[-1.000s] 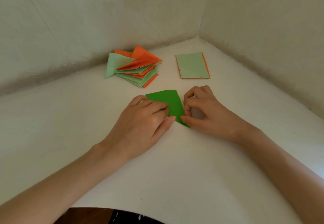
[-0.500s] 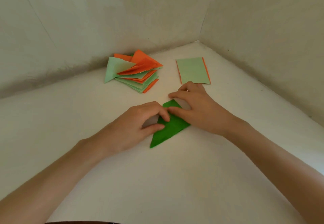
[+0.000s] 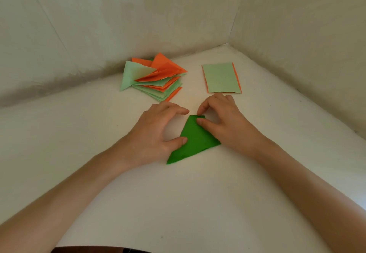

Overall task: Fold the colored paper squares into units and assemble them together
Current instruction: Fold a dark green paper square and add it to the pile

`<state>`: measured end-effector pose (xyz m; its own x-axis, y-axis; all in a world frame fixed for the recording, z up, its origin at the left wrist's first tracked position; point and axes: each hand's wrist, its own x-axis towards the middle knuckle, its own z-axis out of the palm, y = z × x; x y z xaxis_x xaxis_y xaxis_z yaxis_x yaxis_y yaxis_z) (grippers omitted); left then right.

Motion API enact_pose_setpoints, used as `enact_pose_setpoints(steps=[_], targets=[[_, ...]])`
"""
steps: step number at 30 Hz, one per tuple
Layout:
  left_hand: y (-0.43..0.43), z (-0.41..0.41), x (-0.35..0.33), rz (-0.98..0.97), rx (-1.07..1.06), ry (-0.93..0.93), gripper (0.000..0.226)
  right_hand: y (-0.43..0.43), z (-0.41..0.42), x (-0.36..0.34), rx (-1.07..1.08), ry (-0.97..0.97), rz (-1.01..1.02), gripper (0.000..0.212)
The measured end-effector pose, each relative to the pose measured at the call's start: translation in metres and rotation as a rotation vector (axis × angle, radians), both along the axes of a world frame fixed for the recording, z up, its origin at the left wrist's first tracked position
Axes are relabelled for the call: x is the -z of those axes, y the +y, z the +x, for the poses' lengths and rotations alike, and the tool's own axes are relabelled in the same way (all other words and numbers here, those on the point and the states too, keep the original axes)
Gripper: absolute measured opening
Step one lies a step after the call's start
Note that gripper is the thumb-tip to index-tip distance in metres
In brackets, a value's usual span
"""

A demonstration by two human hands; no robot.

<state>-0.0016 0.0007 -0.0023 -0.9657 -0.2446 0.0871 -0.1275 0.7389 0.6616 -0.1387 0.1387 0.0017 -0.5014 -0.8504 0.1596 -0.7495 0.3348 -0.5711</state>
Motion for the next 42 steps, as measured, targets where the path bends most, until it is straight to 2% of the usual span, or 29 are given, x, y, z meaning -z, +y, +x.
enact_pose_setpoints(steps=[2, 4, 6, 7, 13, 23, 27, 29, 31, 34, 36, 42], targets=[[0.001, -0.001, 0.001, -0.033, -0.023, 0.018, 0.056, 0.000, 0.001, -0.001, 0.020, -0.065, -0.046, 0.011], [0.003, -0.001, 0.001, -0.020, -0.049, 0.079, 0.040, -0.001, 0.004, -0.005, 0.028, -0.181, -0.150, 0.014], [0.004, 0.000, -0.001, 0.102, -0.087, 0.147, 0.011, -0.001, 0.008, -0.009, 0.011, -0.266, -0.245, 0.016], [0.004, 0.000, -0.002, 0.182, -0.109, 0.168, 0.004, -0.001, 0.011, -0.011, -0.002, -0.272, -0.269, 0.018], [0.006, 0.001, -0.008, 0.537, -0.151, 0.227, 0.010, 0.001, 0.016, -0.009, -0.021, -0.238, -0.361, 0.016], [0.008, 0.002, -0.010, 0.674, -0.159, 0.202, 0.011, 0.000, 0.021, -0.008, -0.039, -0.211, -0.381, 0.018], [0.009, 0.002, -0.012, 0.752, -0.229, 0.218, 0.013, -0.003, 0.023, -0.006, 0.029, -0.360, -0.446, 0.022], [0.010, 0.002, -0.012, 0.752, -0.253, 0.224, 0.015, -0.004, 0.025, -0.003, 0.063, -0.375, -0.433, 0.022], [0.011, 0.003, -0.013, 0.749, -0.266, 0.220, 0.017, -0.003, 0.027, 0.001, 0.057, -0.252, -0.422, 0.014], [0.011, 0.004, -0.014, 0.766, -0.264, 0.210, 0.019, -0.003, 0.027, 0.003, -0.024, 0.179, -0.459, 0.008], [0.011, 0.004, -0.015, 0.789, -0.258, 0.213, 0.020, -0.005, 0.025, 0.004, -0.085, 0.378, -0.494, 0.012], [0.011, 0.004, -0.014, 0.840, -0.253, 0.232, 0.026, -0.004, 0.016, 0.007, -0.140, 0.560, -0.530, 0.013]])
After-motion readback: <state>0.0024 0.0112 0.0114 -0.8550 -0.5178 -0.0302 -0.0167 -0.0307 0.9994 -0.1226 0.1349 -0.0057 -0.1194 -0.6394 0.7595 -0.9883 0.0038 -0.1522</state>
